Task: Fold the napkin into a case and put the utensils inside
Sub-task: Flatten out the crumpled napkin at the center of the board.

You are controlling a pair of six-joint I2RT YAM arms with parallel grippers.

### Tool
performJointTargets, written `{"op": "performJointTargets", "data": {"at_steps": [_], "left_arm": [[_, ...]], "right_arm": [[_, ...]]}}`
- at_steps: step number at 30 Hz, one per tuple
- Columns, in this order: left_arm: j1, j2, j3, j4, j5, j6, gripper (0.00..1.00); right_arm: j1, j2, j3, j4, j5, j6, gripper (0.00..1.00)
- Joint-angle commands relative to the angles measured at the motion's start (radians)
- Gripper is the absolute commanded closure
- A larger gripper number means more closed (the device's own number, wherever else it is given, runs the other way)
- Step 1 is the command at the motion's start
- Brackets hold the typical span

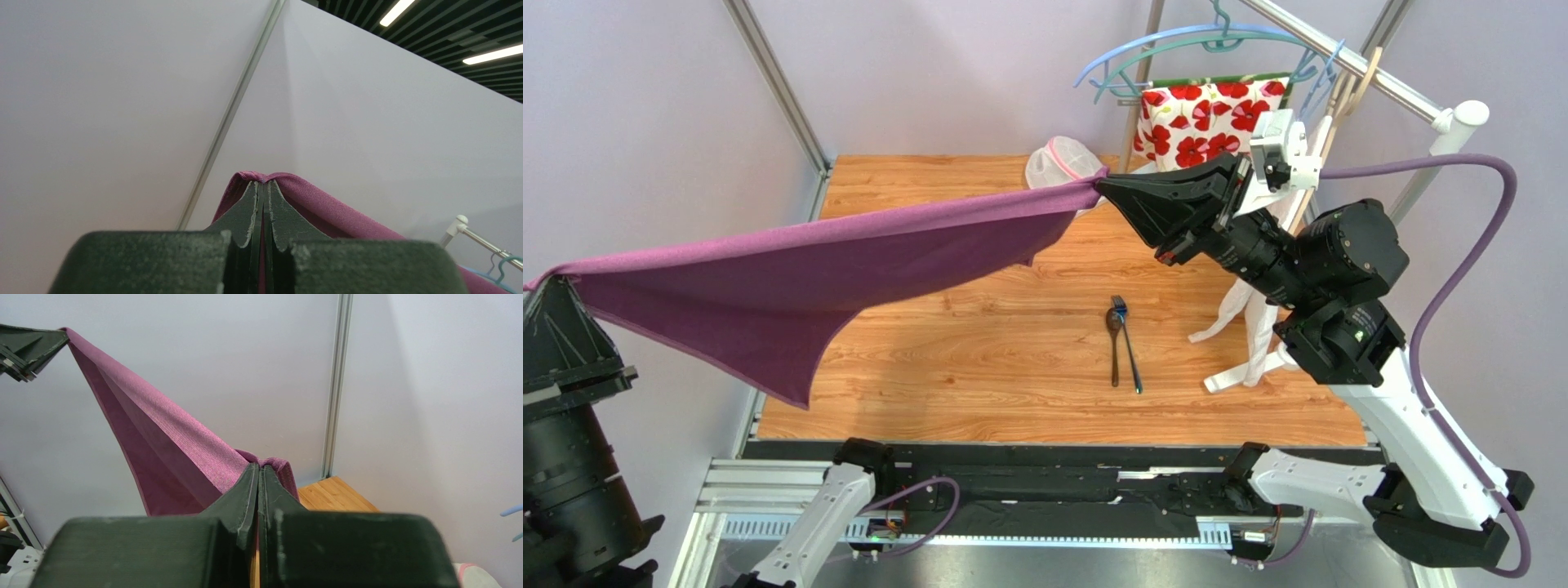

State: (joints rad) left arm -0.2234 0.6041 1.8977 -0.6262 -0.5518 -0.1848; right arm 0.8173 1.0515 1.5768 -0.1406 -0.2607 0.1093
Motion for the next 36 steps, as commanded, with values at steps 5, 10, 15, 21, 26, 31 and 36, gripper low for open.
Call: {"op": "performJointTargets", "data": {"at_steps": [5, 10, 15, 21, 26, 31, 36], "left_arm": [[-0.002, 0.08, -0.156, 0.009, -0.078, 0.007, 1.0], [-0.001, 0.229, -0.262, 0.069, -0.158, 0.022, 1.0], [0.121, 0.454, -0.269, 0.05, -0.156, -0.08, 1.0], [0.355, 0.721, -0.354, 0.068, 0.053, -0.24, 1.0], [0.464, 0.94, -0.351, 0.149, 0.156, -0.272, 1.0], [0.486, 1.158, -0.28, 0.229, 0.312, -0.243, 1.0], [0.498, 1.281, -0.223, 0.269, 0.362, -0.266, 1.0]], "right_arm": [[-0.004, 0.088, -0.018, 0.044, 0.077, 0.036, 1.0], [-0.013, 0.276, 0.043, 0.021, 0.187, 0.001, 1.0], [-0.069, 0.499, 0.185, -0.023, 0.259, 0.006, 1.0], [-0.116, 0.801, 0.348, -0.097, 0.325, 0.007, 1.0], [-0.162, 1.027, 0.527, -0.134, 0.353, 0.033, 1.0], [-0.19, 1.24, 0.701, -0.149, 0.357, 0.026, 1.0], [-0.222, 1.318, 0.745, -0.085, 0.308, 0.085, 1.0]]}}
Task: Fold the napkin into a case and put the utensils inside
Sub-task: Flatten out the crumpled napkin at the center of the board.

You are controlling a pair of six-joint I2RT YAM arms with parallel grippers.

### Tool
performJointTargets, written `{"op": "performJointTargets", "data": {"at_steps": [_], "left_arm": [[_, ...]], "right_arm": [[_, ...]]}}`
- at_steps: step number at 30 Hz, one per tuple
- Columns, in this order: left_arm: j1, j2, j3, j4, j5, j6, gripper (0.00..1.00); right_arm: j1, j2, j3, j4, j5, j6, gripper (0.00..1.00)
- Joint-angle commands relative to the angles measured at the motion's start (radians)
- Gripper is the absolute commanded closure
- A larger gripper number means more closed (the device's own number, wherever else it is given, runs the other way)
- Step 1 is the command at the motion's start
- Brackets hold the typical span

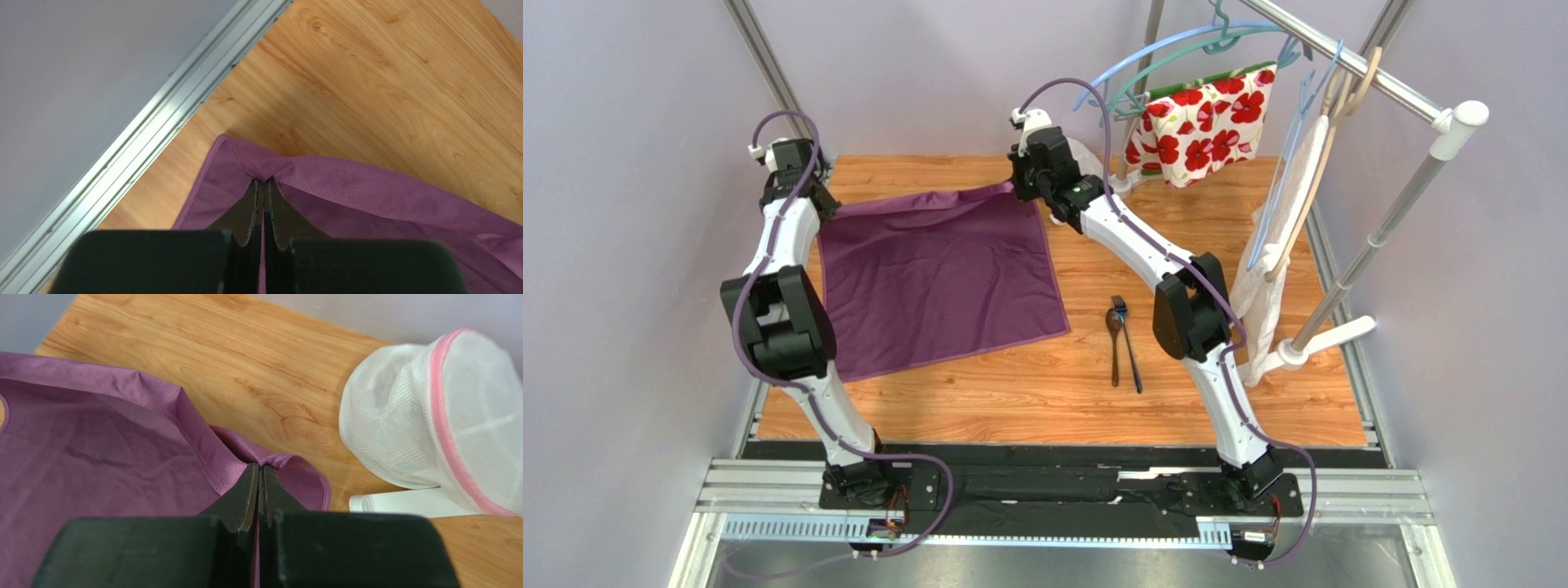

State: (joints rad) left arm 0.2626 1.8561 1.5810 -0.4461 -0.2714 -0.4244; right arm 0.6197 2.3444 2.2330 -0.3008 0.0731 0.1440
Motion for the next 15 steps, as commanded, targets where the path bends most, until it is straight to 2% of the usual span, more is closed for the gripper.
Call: {"op": "performJointTargets", "data": {"at_steps": [1, 4, 8, 15], "left_arm": [[0.015, 0.038, 0.1, 0.089, 0.095, -0.028, 1.0], [0.015, 0.02, 0.093, 0.089, 0.141, -0.051, 1.0], [0.013, -0.131, 0.044, 0.083, 0.173, -0.095, 1.0], [0.013, -0.464, 0.027, -0.072, 0.186, -0.103, 1.0]], "right_arm": [[-0.031, 0.038, 0.105, 0.06, -0.025, 0.052, 1.0], [-0.034, 0.04, 0.113, 0.04, -0.039, 0.051, 1.0], [-0.031, -0.068, 0.019, 0.026, -0.045, 0.072, 1.0], [0.02, -0.46, -0.263, 0.028, -0.013, 0.069, 1.0]]}}
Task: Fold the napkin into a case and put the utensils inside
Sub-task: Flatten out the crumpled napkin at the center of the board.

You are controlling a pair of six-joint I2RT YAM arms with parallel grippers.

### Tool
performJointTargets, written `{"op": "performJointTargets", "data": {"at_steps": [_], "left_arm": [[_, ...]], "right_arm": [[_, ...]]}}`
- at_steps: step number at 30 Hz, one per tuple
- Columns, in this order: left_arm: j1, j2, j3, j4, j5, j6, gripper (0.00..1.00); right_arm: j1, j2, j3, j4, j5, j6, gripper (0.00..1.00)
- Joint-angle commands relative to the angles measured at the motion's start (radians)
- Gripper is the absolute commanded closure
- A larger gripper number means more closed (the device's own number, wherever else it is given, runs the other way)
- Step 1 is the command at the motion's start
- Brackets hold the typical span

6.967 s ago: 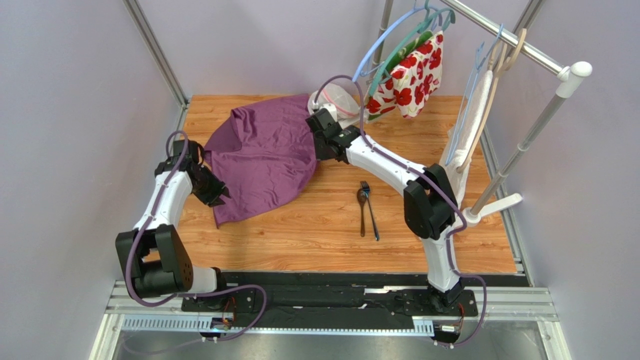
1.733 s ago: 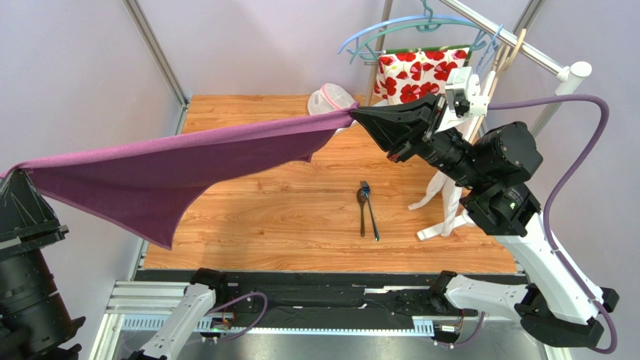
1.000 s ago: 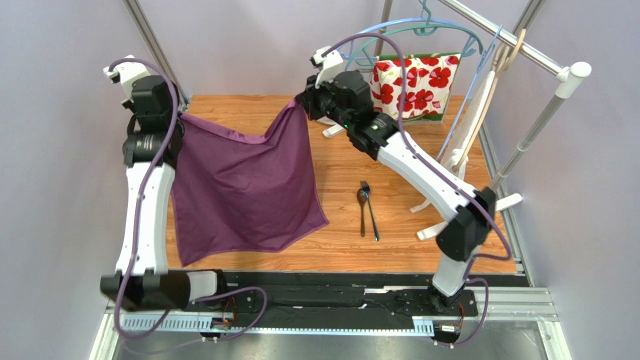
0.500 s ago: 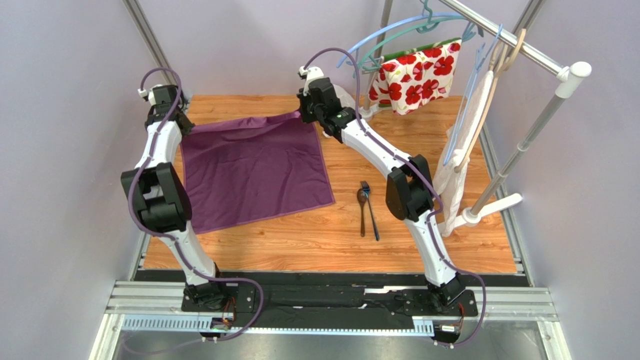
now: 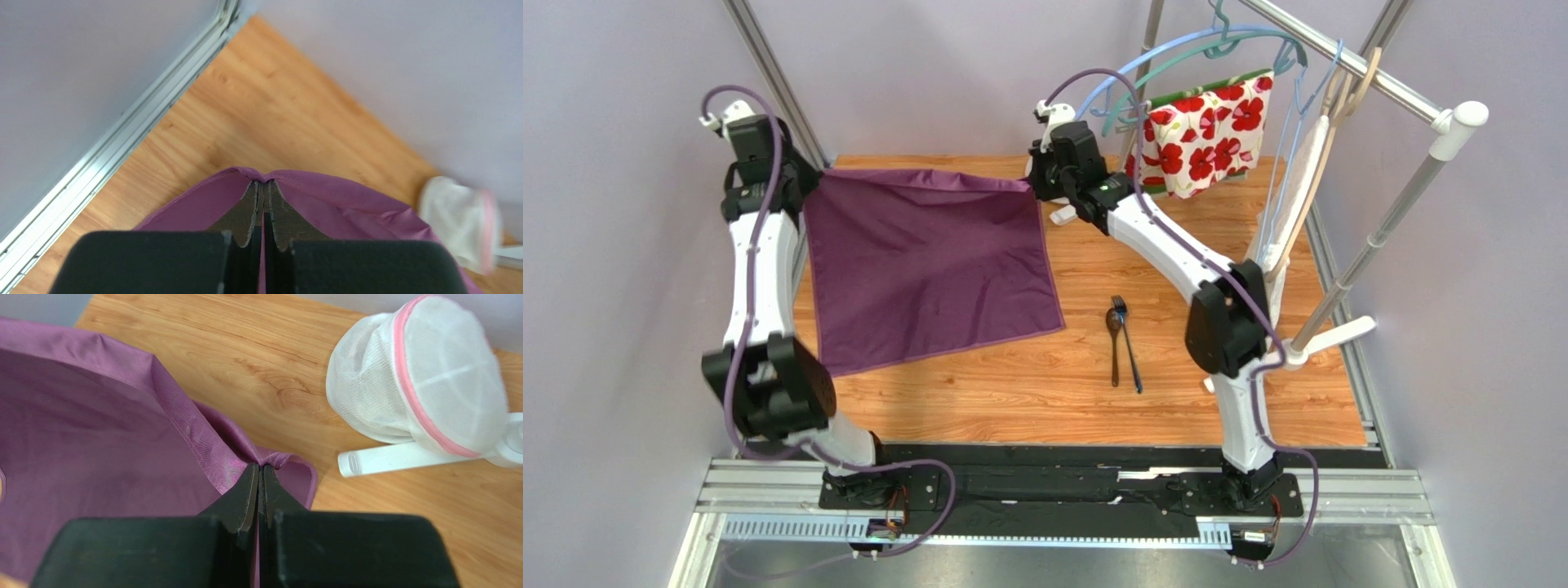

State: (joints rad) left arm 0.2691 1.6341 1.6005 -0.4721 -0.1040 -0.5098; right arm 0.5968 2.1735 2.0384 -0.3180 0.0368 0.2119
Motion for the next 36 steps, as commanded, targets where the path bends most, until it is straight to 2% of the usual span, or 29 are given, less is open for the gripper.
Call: {"op": "performJointTargets", "data": {"at_steps": [1, 5, 11, 15, 21, 26, 32, 36], "left_arm": [[0.007, -0.288, 0.0, -0.056, 0.013, -0.016, 1.0], [0.01, -0.547, -0.036, -0.095, -0.028, -0.01, 1.0], [0.01, -0.802, -0.007, -0.167, -0.039, -0.01, 1.0], [0.007, -0.893, 0.093, -0.246, -0.065, 0.016, 1.0], [0.004, -0.961, 0.216, -0.358, -0.155, 0.065, 1.0], [-0.008, -0.968, 0.161, -0.358, -0.211, 0.077, 1.0], [-0.008, -0.924, -0.136, -0.242, -0.217, 0.06, 1.0], [-0.007, -0.815, -0.312, -0.137, -0.238, 0.018, 1.0]], "right_arm": [[0.061, -0.326, -0.122, 0.034, 0.034, -0.009, 1.0], [0.116, -0.53, -0.245, 0.013, 0.081, -0.029, 1.0], [0.193, -0.817, -0.358, -0.016, 0.094, -0.032, 1.0], [0.25, -0.966, -0.42, -0.021, 0.08, -0.028, 1.0], [0.262, -1.112, -0.484, -0.02, 0.005, 0.02, 1.0], [0.262, -1.098, -0.541, -0.001, 0.009, 0.024, 1.0], [0.261, -0.951, -0.541, -0.001, 0.078, 0.029, 1.0], [0.221, -0.793, -0.524, 0.057, 0.098, 0.03, 1.0]]}}
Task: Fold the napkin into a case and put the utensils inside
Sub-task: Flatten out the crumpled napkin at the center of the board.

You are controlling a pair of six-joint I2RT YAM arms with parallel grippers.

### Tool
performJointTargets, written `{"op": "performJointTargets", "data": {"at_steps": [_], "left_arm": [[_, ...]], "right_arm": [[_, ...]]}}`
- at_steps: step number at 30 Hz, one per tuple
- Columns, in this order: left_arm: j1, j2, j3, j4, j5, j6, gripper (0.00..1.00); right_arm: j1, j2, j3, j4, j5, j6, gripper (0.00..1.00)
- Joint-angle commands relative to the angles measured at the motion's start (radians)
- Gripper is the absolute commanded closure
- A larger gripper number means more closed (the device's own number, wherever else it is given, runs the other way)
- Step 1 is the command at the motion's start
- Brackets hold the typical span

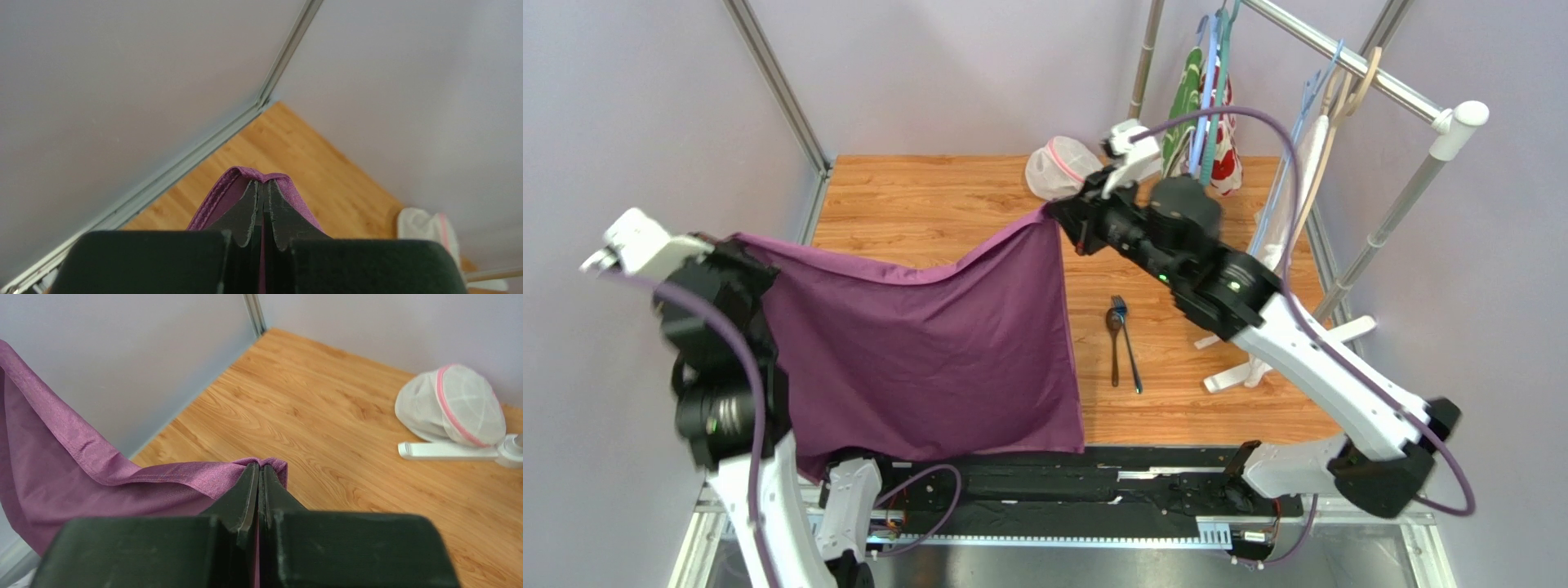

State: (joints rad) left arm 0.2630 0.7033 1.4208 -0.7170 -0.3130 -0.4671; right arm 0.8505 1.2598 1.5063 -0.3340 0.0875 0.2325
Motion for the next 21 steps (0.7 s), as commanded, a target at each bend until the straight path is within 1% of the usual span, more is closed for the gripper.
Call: {"op": "performJointTargets", "data": {"at_steps": [1, 2, 3, 4, 5, 6, 7, 8, 9, 10, 11, 12, 13, 14, 15, 16, 17, 18, 19, 20, 21], "left_arm": [[0.001, 0.183, -0.164, 0.175, -0.035, -0.034, 1.0], [0.002, 0.224, -0.209, 0.21, -0.035, -0.038, 1.0], [0.007, 0.272, -0.209, 0.227, -0.023, -0.051, 1.0], [0.024, 0.374, -0.2, 0.256, 0.02, -0.079, 1.0], [0.024, 0.43, -0.18, 0.287, 0.037, -0.073, 1.0], [0.024, 0.485, -0.172, 0.324, 0.054, -0.067, 1.0], [0.03, 0.599, -0.157, 0.358, 0.069, -0.074, 1.0], [0.033, 0.661, -0.099, 0.363, 0.074, -0.074, 1.0], [0.035, 0.72, -0.071, 0.361, 0.072, -0.076, 1.0], [0.041, 0.828, -0.044, 0.381, 0.086, -0.074, 1.0], [0.044, 0.882, 0.007, 0.393, 0.1, -0.071, 1.0], [0.047, 0.933, 0.036, 0.395, 0.115, -0.079, 1.0], [0.054, 1.029, 0.071, 0.386, 0.141, -0.085, 1.0], [0.061, 1.074, 0.129, 0.393, 0.159, -0.084, 1.0], [0.064, 1.114, 0.162, 0.401, 0.182, -0.062, 1.0], [0.064, 1.193, 0.205, 0.369, 0.195, -0.056, 0.98], [0.067, 1.232, 0.313, 0.326, 0.19, -0.051, 0.84], [0.067, 1.268, 0.373, 0.273, 0.177, -0.047, 0.77], [0.065, 1.31, 0.423, 0.192, 0.17, -0.041, 0.62], [0.067, 1.321, 0.497, 0.15, 0.163, -0.039, 0.57], [0.064, 1.323, 0.515, 0.119, 0.157, -0.044, 0.51]], "right_arm": [[-0.044, 0.165, 0.015, 0.084, 0.046, 0.01, 1.0], [-0.054, 0.249, 0.034, 0.093, 0.041, 0.013, 1.0], [-0.074, 0.303, 0.075, 0.108, 0.044, 0.001, 1.0], [-0.083, 0.352, 0.104, 0.116, 0.055, -0.005, 1.0], [-0.094, 0.399, 0.136, 0.118, 0.049, -0.015, 1.0], [-0.117, 0.508, 0.219, 0.112, 0.044, -0.028, 1.0], [-0.126, 0.553, 0.254, 0.112, 0.038, -0.027, 1.0], [-0.137, 0.608, 0.29, 0.119, 0.031, -0.024, 1.0], [-0.158, 0.701, 0.383, 0.112, 0.023, -0.016, 1.0], [-0.168, 0.757, 0.429, 0.096, 0.017, -0.016, 1.0], [-0.175, 0.804, 0.483, 0.086, 0.018, -0.013, 1.0], [-0.194, 0.899, 0.527, 0.069, 0.014, -0.007, 0.99], [-0.203, 0.947, 0.634, 0.056, -0.014, -0.001, 0.95], [-0.212, 0.995, 0.697, 0.035, -0.023, 0.001, 0.9], [-0.225, 1.051, 0.762, -0.024, -0.017, -0.001, 0.75], [-0.229, 1.135, 0.908, -0.057, 0.003, -0.01, 0.61], [-0.234, 1.18, 0.978, -0.095, 0.017, -0.016, 0.5], [-0.238, 1.211, 1.049, -0.174, 0.038, -0.022, 0.34], [-0.241, 1.224, 1.078, -0.192, 0.076, -0.027, 0.26], [-0.245, 1.205, 1.044, -0.192, 0.075, -0.028, 0.22], [-0.245, 1.178, 0.989, -0.144, 0.067, -0.033, 0.19]]}}
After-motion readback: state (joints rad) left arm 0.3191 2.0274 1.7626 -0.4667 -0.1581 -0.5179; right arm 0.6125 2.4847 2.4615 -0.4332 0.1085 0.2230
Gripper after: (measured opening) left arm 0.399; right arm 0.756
